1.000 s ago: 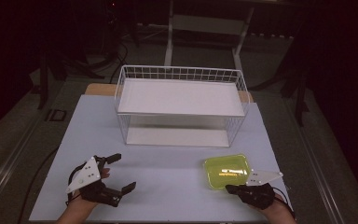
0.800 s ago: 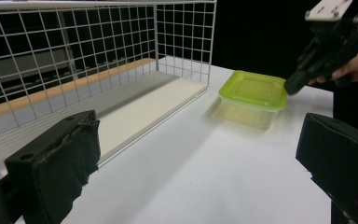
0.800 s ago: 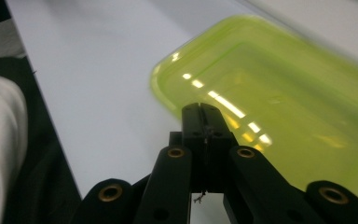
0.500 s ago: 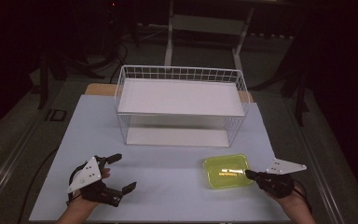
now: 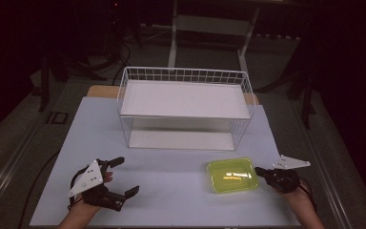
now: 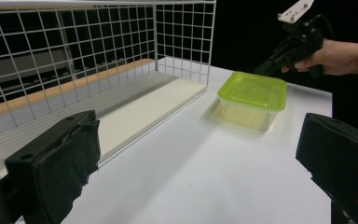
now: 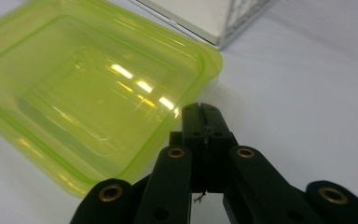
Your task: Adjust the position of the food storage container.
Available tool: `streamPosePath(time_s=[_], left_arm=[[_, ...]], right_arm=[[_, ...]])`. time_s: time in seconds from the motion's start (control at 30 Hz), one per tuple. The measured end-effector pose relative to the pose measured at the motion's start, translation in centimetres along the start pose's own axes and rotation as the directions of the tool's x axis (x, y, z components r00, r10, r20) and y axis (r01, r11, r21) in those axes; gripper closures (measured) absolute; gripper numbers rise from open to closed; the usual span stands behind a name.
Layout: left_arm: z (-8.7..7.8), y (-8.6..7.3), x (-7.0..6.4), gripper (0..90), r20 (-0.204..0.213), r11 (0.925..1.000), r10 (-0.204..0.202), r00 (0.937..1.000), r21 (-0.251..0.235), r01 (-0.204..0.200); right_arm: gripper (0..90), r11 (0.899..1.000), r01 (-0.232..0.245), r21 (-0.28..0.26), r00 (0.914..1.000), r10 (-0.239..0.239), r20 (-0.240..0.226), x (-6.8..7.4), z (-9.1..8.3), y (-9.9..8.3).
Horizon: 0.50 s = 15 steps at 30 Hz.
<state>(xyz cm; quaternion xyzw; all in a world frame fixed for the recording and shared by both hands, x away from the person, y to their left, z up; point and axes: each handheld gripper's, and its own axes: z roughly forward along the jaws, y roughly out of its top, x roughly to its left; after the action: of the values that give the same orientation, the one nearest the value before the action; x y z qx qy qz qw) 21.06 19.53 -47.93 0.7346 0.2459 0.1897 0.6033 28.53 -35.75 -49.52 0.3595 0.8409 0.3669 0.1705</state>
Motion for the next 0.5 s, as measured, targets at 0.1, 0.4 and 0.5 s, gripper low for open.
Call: streamPosePath(time_s=[0.1, 0.4, 0.5], left_arm=[[0.0, 0.0, -0.1, 0.3, 0.0, 1.0, 0.003, 1.0, 0.001, -0.003], [0.1, 0.0, -0.1, 0.2, 0.003, 1.0, 0.002, 1.0, 0.005, -0.002], [0.1, 0.0, -0.2, 0.3, 0.004, 1.0, 0.002, 1.0, 0.007, -0.002]], right_arm=[[90.0, 1.0, 0.012, 0.007, 0.9999, -0.012, -0.011, 0.5, 0.2, 0.1], [90.0, 1.0, 0.026, -0.01, 0.9963, -0.026, -0.081, 2.2, 0.9, 0.6], [90.0, 0.999, 0.035, -0.013, 0.9943, -0.036, -0.1, 2.7, 1.0, 0.8]])
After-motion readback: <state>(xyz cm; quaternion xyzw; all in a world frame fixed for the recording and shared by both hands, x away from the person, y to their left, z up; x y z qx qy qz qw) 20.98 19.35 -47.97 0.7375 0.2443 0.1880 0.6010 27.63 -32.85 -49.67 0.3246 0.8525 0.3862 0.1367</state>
